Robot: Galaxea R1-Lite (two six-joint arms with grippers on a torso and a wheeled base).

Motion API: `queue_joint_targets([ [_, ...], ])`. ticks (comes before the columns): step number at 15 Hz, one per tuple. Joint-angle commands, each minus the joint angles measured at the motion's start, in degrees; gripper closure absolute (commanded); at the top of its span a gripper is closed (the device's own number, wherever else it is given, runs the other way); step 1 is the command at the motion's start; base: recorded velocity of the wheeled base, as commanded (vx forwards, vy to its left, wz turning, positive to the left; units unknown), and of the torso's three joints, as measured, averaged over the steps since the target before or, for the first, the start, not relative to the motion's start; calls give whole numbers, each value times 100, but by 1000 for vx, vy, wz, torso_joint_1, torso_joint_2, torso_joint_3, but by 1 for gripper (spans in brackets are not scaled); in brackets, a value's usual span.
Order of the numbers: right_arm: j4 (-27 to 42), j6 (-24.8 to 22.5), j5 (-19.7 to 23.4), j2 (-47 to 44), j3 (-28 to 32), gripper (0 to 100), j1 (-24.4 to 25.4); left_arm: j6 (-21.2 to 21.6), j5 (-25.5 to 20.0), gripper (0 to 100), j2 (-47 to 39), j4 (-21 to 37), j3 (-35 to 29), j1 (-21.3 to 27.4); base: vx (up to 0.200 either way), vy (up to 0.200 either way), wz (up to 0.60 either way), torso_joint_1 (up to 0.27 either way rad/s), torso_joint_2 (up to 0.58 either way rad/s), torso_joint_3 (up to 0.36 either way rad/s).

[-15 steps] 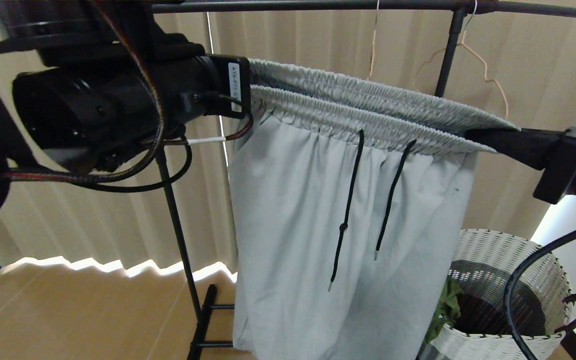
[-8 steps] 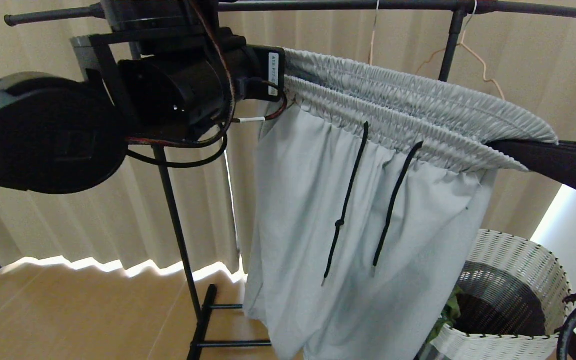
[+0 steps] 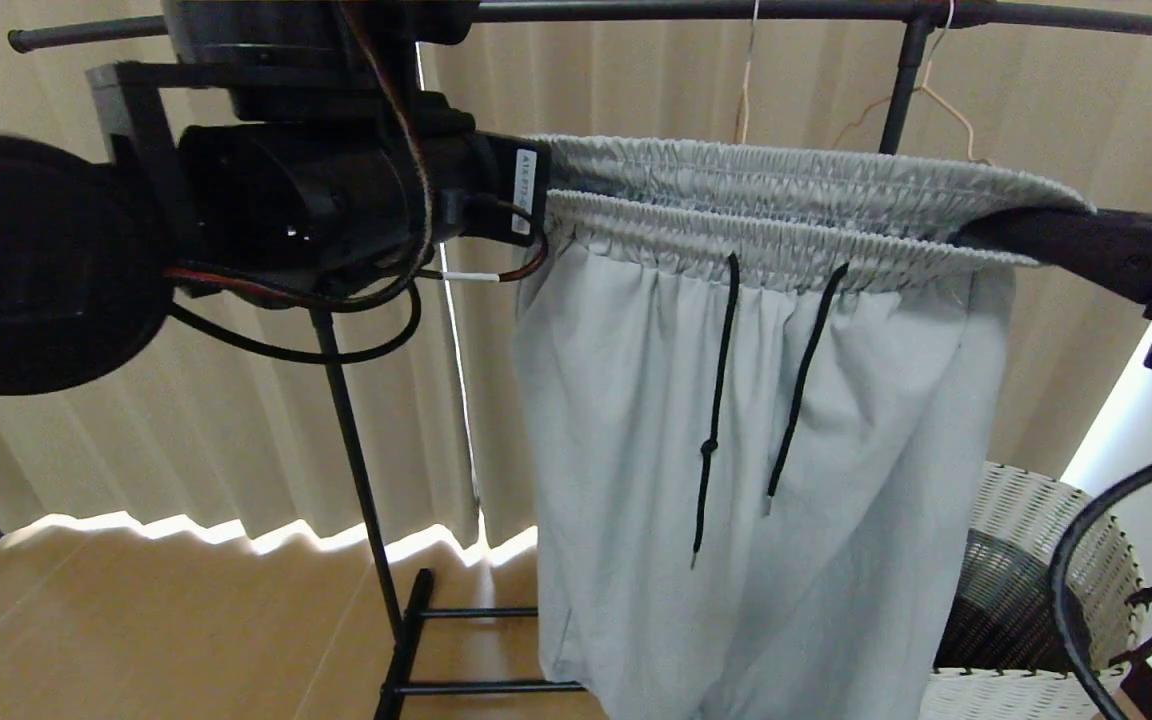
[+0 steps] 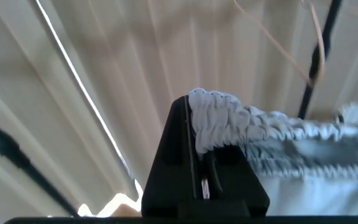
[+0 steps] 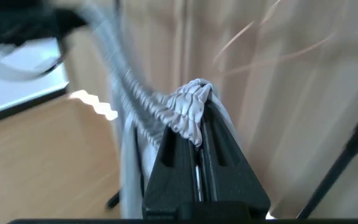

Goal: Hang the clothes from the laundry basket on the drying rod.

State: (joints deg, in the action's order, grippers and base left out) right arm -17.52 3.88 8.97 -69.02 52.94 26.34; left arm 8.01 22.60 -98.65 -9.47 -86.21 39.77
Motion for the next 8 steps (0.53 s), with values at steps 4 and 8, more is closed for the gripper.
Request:
queue_joint_targets([
  [4,-779,34,8,-1087,594,100,-288,25,-1091,100,1445,833,1063,31,0,0,0,0,0,0],
  [8,-973,52,26,-1474,937,100,-288,69,-1961,100,2034,894,1599,137,0,0,0,0,0,0],
])
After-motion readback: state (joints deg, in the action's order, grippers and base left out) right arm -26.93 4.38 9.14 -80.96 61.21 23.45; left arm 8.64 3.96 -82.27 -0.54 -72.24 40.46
